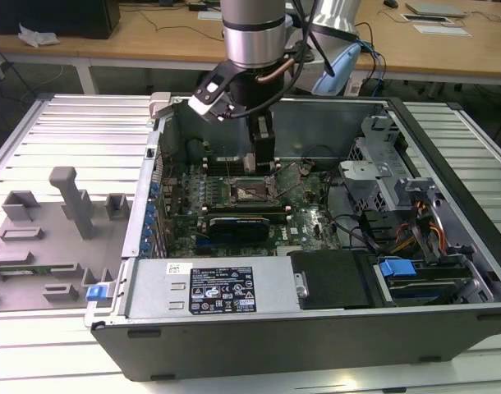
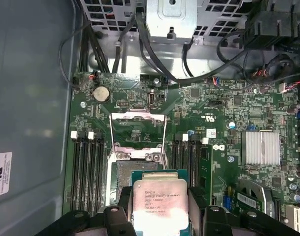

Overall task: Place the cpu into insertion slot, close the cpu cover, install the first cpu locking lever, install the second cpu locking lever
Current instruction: 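Place the cpu into insertion slot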

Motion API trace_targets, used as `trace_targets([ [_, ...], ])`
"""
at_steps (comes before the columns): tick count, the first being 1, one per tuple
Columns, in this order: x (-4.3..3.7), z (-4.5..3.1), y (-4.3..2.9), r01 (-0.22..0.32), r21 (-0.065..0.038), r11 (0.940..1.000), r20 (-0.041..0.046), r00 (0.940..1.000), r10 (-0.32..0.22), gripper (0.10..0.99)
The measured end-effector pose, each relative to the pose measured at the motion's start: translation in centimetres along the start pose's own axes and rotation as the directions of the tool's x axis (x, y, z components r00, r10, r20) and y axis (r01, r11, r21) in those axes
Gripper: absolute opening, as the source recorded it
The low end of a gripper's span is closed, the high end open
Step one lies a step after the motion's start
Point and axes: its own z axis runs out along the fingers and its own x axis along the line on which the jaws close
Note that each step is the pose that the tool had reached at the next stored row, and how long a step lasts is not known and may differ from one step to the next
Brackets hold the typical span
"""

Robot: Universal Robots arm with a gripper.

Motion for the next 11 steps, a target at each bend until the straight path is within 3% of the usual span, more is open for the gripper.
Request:
trace_targets([
  [4, 0.02, 0.74, -0.14, -0.003, -0.001, 1.0, 0.0005, 1.0, 0.003, 0.541],
  [11, 0.03, 1.01, -0.18, -0.003, -0.002, 1.0, 0.0005, 1.0, 0.003, 0.541],
])
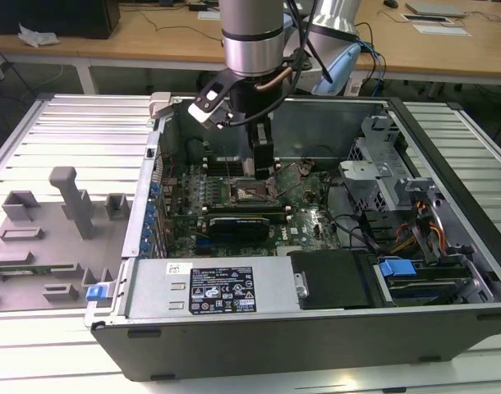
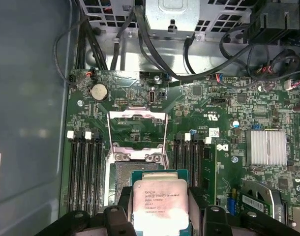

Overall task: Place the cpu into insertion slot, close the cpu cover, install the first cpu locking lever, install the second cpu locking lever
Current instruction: 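Place the cpu into insertion slot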

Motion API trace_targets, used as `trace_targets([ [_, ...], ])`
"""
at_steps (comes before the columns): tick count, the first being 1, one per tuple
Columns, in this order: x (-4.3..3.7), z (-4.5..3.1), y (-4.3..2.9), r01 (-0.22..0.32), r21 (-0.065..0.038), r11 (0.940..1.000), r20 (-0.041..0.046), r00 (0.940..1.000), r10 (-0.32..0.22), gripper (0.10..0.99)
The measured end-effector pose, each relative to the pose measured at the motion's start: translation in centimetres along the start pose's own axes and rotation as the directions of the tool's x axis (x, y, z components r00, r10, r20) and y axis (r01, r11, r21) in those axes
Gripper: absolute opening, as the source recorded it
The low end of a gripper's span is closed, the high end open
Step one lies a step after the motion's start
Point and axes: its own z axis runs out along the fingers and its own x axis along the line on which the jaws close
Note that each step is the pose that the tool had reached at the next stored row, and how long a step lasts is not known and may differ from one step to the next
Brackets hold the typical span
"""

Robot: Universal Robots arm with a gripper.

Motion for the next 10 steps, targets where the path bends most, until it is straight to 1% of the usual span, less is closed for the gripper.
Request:
trace_targets([
  [6, 0.02, 0.75, -0.09, 0.0, -0.002, 1.0, 0.0001, 1.0, 0.0, 0.541],
  [7, 0.03, 1.08, -0.13, 0.0, -0.002, 1.0, 0.0001, 1.0, 0.0, 0.541],
  [10, 0.04, 1.58, -0.2, 0.0, -0.003, 1.0, 0.0002, 1.0, 0.001, 0.541],
])
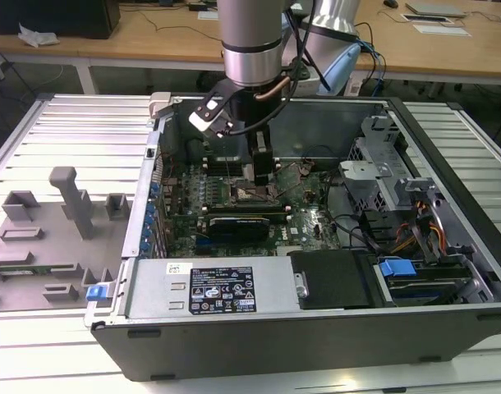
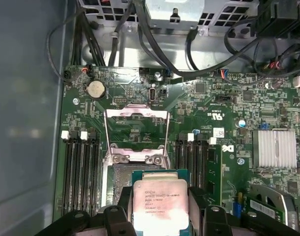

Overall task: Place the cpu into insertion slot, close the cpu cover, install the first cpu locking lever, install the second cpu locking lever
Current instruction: 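Place the cpu into insertion slot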

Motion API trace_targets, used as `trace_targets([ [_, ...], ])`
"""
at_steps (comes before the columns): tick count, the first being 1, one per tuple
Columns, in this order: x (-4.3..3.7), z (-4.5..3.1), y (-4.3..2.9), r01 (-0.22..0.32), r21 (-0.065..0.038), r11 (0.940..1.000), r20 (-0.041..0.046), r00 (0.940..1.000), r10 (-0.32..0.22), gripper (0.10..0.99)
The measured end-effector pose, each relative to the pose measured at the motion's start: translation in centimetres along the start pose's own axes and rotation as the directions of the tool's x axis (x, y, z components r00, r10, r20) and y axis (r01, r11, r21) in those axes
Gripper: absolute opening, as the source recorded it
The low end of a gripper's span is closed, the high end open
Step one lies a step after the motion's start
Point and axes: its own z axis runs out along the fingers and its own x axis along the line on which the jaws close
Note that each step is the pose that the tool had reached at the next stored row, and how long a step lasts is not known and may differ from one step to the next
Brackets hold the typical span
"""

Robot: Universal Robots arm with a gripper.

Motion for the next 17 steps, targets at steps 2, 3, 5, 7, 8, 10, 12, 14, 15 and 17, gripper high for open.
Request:
trace_targets([
  [2, 0.02, 0.6, -0.09, 0.0, -0.003, 1.0, 0.0001, 1.0, 0.0, 0.541],
  [3, 0.04, 0.83, -0.12, 0.0, -0.003, 1.0, 0.0, 1.0, 0.0, 0.541],
  [5, 0.15, 1.01, -0.15, 0.0, -0.003, 1.0, 0.0003, 1.0, 0.0, 0.541],
  [7, 0.32, 1.17, -0.17, 0.0, -0.004, 1.0, 0.0001, 1.0, 0.0, 0.541],
  [8, 0.46, 1.26, -0.18, 0.0, -0.004, 1.0, 0.0001, 1.0, 0.0, 0.541],
  [10, 0.67, 1.42, -0.21, -0.001, -0.004, 1.0, 0.0002, 1.0, 0.001, 0.541],
  [12, 0.87, 1.52, -0.24, -0.002, -0.003, 1.0, 0.0004, 1.0, 0.002, 0.541],
  [14, 0.98, 1.7, -0.29, -0.009, -0.003, 1.0, 0.0014, 1.0, 0.009, 0.541],
  [15, 0.99, 1.83, -0.32, -0.017, -0.003, 0.9999, 0.0025, 0.9999, 0.017, 0.541],
  [17, 1.08, 2.08, -0.4, -0.027, -0.003, 0.9996, 0.0039, 0.9996, 0.027, 0.541],
])
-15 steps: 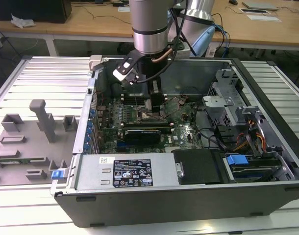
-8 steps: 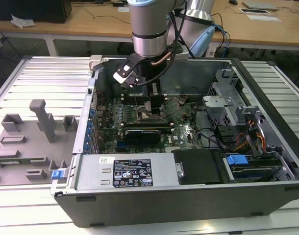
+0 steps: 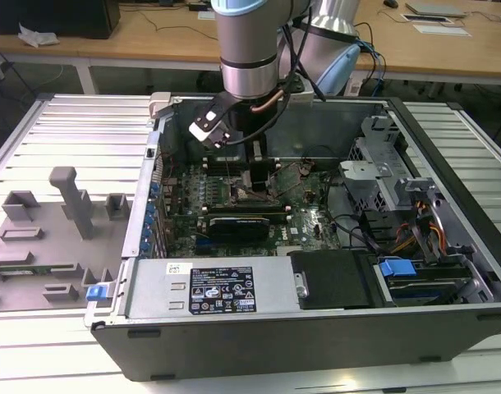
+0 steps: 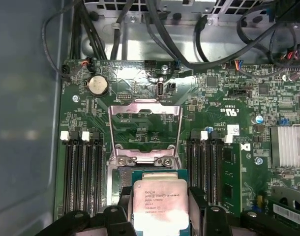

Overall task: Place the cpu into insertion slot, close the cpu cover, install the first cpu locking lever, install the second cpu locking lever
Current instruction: 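Place the cpu into insertion slot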

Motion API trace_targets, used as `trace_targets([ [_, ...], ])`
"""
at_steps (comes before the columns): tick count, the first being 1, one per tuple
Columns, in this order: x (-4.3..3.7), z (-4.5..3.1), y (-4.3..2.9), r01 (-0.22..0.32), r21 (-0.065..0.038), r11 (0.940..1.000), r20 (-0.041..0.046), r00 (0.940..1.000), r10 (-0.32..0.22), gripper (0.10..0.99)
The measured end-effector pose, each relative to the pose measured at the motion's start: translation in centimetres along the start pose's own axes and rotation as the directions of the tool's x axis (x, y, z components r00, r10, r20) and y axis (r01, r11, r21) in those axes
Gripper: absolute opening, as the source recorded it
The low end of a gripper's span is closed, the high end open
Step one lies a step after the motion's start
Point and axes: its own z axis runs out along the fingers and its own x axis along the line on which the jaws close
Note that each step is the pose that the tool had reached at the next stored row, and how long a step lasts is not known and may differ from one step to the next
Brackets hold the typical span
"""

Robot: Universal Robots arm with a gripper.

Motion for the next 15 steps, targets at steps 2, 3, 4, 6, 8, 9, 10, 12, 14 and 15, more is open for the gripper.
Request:
trace_targets([
  [2, 0.1, 0.18, -0.1, -0.004, 0.0, 1.0, 0.0005, 1.0, 0.004, 0.541],
  [3, 0.13, 0.26, -0.15, -0.005, 0.0, 1.0, 0.0007, 1.0, 0.005, 0.541],
  [4, 0.17, 0.38, -0.2, -0.006, 0.0, 1.0, 0.0008, 1.0, 0.006, 0.541],
  [6, 0.36, 0.63, -0.32, -0.007, 0.0, 1.0, 0.001, 1.0, 0.007, 0.541],
  [8, 0.51, 0.81, -0.37, -0.007, 0.0, 1.0, 0.0009, 1.0, 0.007, 0.541],
  [9, 0.57, 0.9, -0.39, -0.007, 0.0, 1.0, 0.0009, 1.0, 0.007, 0.541],
  [10, 0.63, 1.04, -0.4, -0.007, 0.0, 1.0, 0.0008, 1.0, 0.007, 0.541],
  [12, 0.69, 1.3, -0.45, -0.007, 0.0, 1.0, 0.001, 1.0, 0.007, 0.541],
  [14, 0.73, 1.51, -0.49, -0.007, 0.0, 1.0, 0.001, 1.0, 0.007, 0.541],
  [15, 0.75, 1.67, -0.54, -0.007, 0.0, 1.0, 0.001, 1.0, 0.007, 0.541],
])
